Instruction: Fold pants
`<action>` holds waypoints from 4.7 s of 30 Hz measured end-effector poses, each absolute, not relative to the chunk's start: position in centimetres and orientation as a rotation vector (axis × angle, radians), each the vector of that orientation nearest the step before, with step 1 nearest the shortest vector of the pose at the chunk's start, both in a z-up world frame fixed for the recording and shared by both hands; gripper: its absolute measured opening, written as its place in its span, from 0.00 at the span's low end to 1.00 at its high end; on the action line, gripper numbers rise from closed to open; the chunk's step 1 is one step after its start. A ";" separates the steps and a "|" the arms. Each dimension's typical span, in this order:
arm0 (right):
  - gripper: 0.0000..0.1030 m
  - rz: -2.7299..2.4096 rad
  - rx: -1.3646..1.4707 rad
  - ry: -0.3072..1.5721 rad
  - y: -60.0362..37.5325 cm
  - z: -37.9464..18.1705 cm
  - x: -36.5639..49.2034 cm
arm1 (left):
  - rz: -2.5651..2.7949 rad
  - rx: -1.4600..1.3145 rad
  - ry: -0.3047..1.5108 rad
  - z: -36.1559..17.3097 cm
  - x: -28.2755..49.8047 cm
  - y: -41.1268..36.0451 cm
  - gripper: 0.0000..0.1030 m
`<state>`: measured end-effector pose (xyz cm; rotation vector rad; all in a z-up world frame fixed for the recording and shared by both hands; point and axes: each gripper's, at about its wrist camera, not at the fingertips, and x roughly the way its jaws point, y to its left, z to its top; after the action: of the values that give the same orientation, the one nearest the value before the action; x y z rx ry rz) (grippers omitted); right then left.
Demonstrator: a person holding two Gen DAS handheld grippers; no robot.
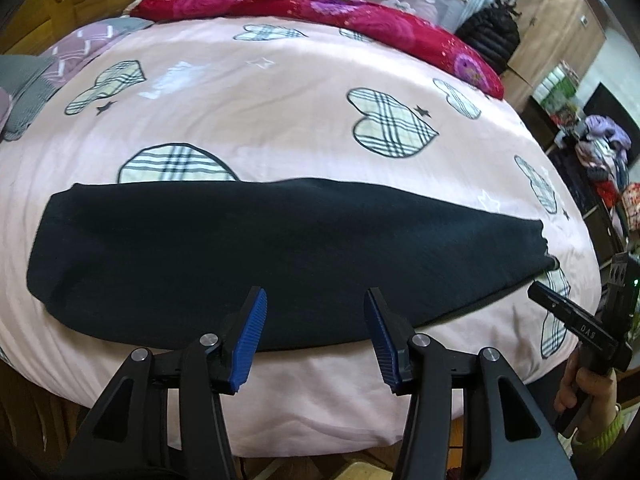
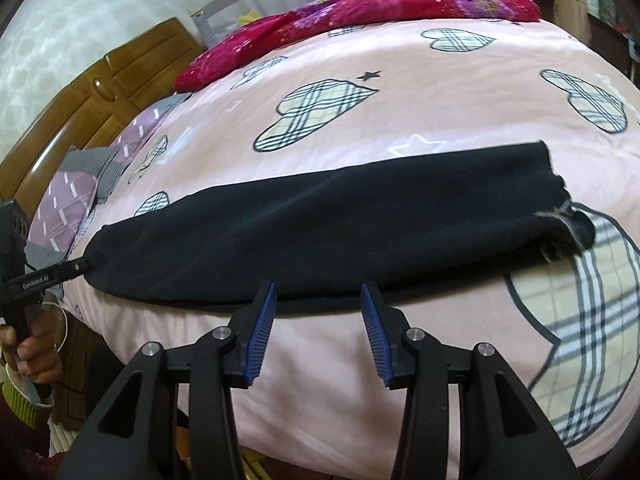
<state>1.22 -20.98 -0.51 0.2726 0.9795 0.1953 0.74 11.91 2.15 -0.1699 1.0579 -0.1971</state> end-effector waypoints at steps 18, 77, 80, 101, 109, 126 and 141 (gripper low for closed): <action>0.61 -0.042 0.531 0.891 -31.0 -1.6 -1.1 | -0.342 0.009 1.113 2.4 4.0 1.6 0.57; 0.10 0.313 0.868 0.609 -34.4 0.2 -0.1 | -1.045 0.181 1.124 5.6 15.0 -21.1 0.10; 0.10 0.381 0.863 0.616 -32.5 1.1 0.4 | -1.017 0.142 1.102 6.9 14.4 -18.5 0.10; 0.10 0.630 0.700 0.859 -20.2 -1.6 5.9 | -0.785 -0.094 1.130 2.3 12.3 -2.8 0.10; 0.10 0.623 0.627 0.955 -17.8 -3.8 7.4 | -0.714 -0.147 1.175 -1.0 12.5 0.0 0.10; 0.17 0.588 0.518 1.032 -15.4 -4.9 7.8 | -0.576 -0.212 1.204 -2.6 10.5 4.4 0.09; 0.51 0.637 0.337 1.025 -11.3 -2.9 6.5 | -0.347 -0.395 1.170 -2.2 6.5 11.9 0.20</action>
<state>6.54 -11.34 -2.93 0.3371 1.0253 0.6373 6.48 11.91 -2.17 -0.3947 1.1697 -0.3468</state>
